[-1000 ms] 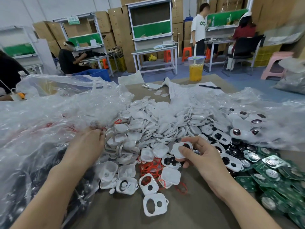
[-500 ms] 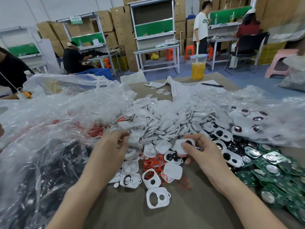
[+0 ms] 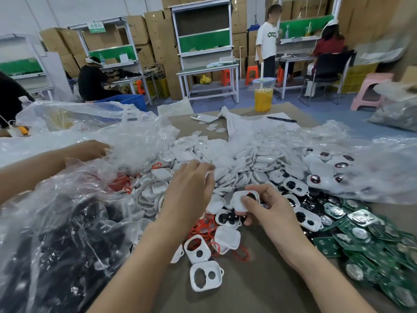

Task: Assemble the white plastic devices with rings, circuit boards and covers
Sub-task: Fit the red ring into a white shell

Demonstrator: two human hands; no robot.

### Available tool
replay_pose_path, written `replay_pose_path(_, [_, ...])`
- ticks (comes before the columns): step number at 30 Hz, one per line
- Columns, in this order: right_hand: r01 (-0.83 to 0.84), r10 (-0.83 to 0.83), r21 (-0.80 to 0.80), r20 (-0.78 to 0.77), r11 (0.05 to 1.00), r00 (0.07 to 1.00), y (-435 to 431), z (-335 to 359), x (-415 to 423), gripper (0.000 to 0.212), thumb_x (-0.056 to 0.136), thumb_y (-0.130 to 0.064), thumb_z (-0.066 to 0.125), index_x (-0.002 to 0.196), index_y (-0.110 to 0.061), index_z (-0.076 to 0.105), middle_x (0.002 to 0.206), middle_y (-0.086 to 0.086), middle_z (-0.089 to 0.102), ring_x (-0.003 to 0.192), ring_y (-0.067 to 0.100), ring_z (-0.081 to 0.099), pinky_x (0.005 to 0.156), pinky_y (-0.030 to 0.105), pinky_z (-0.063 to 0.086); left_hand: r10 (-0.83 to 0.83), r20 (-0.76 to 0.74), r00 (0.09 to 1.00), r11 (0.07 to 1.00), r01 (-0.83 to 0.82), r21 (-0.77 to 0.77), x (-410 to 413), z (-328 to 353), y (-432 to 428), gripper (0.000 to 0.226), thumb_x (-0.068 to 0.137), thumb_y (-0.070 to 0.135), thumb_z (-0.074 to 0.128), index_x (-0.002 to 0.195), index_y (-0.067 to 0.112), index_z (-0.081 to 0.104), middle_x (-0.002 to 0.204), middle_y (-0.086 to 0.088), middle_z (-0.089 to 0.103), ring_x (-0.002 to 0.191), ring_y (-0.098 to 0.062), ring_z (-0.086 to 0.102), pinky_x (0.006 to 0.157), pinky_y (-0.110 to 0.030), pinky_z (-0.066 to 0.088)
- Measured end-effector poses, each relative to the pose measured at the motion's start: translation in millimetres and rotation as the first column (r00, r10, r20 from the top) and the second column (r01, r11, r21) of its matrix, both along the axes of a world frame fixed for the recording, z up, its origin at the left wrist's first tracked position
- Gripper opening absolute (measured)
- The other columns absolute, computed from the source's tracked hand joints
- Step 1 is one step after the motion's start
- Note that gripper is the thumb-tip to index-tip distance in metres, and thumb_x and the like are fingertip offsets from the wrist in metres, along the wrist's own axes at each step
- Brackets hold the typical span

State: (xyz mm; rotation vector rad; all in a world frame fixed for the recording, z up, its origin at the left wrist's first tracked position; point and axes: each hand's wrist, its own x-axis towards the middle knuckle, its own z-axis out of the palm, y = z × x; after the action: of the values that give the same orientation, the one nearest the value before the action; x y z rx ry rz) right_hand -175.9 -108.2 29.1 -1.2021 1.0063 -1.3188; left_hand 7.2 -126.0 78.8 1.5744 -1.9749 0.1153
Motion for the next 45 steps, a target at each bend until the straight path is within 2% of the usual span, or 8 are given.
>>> replay_pose_path(5, [-0.02,0.024,0.035,-0.099,0.999,0.995,2.3,0.5,-4.1,0.017,0.092,-0.014,0.07,0.094,-0.031,0.07,0.09,0.0,0.074,0.058,0.018,0.068,0.058,0.019,0.052,0.005,0.206,0.979,0.978,-0.048,0.205,-22.9,15.2,-60.5,0.043,0.107,0.03,0.042,0.148,0.019,0.045,0.147,-0.008,0.048,0.133,-0.029,0.043,0.109,-0.044,0.036])
replay_pose_path(11, [-0.141,0.147,0.045,-0.352,0.989,0.924,19.1,2.1,-14.6,0.014,0.091,-0.02,0.069,0.097,-0.032,0.067,0.068,-0.011,0.069,0.053,0.012,0.066,0.054,0.011,0.046,0.089,0.358,0.929,0.973,-0.159,0.168,-26.8,9.1,-86.6,0.037,0.107,0.03,0.038,0.121,0.011,0.067,0.12,-0.01,0.06,0.105,-0.031,0.061,0.088,-0.042,0.05])
replay_pose_path(17, [-0.064,0.061,0.016,-0.584,0.998,0.81,22.3,-0.1,-17.4,0.02,0.091,-0.025,0.063,0.109,-0.033,0.064,0.074,-0.011,0.068,0.052,0.006,0.063,0.051,0.011,0.043,0.109,0.12,0.987,0.994,-0.107,-0.017,-5.0,4.4,-74.0,0.018,0.103,0.0,0.048,0.102,-0.002,0.066,0.097,-0.016,0.062,0.088,-0.033,0.06,0.075,-0.045,0.051])
replay_pose_path(25, [0.039,-0.105,-0.1,-0.827,0.994,0.553,32.6,0.8,-18.8,0.033,0.098,-0.035,0.052,0.129,-0.029,0.059,0.114,-0.007,0.048,0.102,0.014,0.056,0.084,0.022,0.039,0.13,-0.301,0.945,0.979,-0.171,-0.114,17.7,-8.6,-36.2,0.017,0.103,0.018,0.056,0.109,0.006,0.067,0.095,-0.003,0.063,0.085,-0.017,0.057,0.076,-0.025,0.039])
replay_pose_path(35, [0.088,-0.114,-0.087,-0.916,0.992,0.385,39.8,-5.9,-15.2,0.039,0.095,-0.056,0.046,0.121,-0.031,0.06,0.106,-0.008,0.034,0.087,0.017,0.053,0.074,0.029,0.037,0.079,-0.441,0.894,0.94,-0.214,-0.266,12.6,-14.7,8.6,0.027,0.104,0.025,0.054,0.114,0.006,0.071,0.098,0.0,0.071,0.08,-0.004,0.059,0.076,0.0,0.039])
replay_pose_path(37, [0.096,-0.161,-0.133,-0.894,0.987,0.419,35.5,-2.7,-18.2,0.043,0.095,-0.059,0.045,0.126,-0.032,0.057,0.11,-0.009,0.034,0.089,0.015,0.057,0.076,0.029,0.04,-0.007,-0.546,0.838,0.948,-0.167,-0.269,7.3,-15.3,16.4,0.02,0.101,0.03,0.058,0.106,0.016,0.072,0.085,0.013,0.071,0.074,0.004,0.063,0.071,-0.002,0.043])
replay_pose_path(40, [0.105,-0.258,-0.266,-0.649,0.958,0.715,24.0,14.3,-20.0,0.04,0.092,-0.06,0.047,0.122,-0.038,0.062,0.108,-0.017,0.047,0.086,0.002,0.06,0.073,0.014,0.043,-0.114,-0.788,0.605,0.985,-0.033,-0.167,-6.0,-15.8,23.8,0.01,0.097,0.027,0.063,0.093,0.024,0.071,0.075,0.01,0.073,0.065,-0.001,0.066,0.063,-0.01,0.05])
replay_pose_path(45, [-0.086,0.043,-0.173,-0.236,0.981,0.971,4.3,34.0,-9.5,0.027,0.087,-0.05,0.066,0.112,-0.039,0.07,0.097,-0.009,0.069,0.077,0.01,0.069,0.067,0.022,0.053,-0.114,-0.873,0.474,0.972,0.234,0.0,-28.4,-22.5,34.1,0.007,0.095,0.018,0.068,0.091,0.017,0.074,0.071,-0.001,0.073,0.064,-0.01,0.067,0.061,-0.014,0.05])
